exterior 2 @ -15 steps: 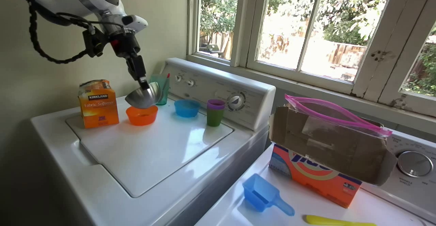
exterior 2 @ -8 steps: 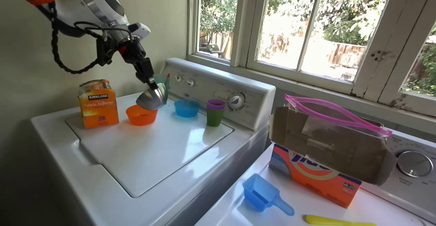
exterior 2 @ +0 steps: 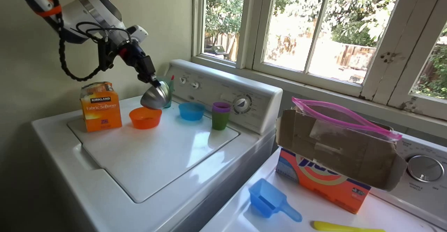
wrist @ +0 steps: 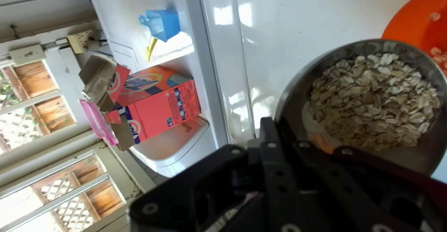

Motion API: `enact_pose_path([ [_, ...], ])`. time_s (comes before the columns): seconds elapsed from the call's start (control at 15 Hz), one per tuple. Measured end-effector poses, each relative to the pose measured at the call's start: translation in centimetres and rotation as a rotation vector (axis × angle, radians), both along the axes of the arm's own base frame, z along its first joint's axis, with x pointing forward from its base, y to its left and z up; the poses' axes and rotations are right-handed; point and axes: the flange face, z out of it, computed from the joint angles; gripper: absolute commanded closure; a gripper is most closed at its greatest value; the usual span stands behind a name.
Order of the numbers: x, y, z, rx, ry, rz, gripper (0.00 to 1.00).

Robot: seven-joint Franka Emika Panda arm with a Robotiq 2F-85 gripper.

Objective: Pour the contents in the silver bowl into the orange bowl

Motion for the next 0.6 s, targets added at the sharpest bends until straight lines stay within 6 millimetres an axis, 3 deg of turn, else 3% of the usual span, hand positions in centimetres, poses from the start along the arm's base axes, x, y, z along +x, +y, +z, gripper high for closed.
enact_pose_path([
  [0.27,-1.3,2.5,0.3,-0.075,-0.032,0.007,0.97],
  [0.6,-1.0,2.4,0.3,-0.078,-0.036,-0.001,0.99],
])
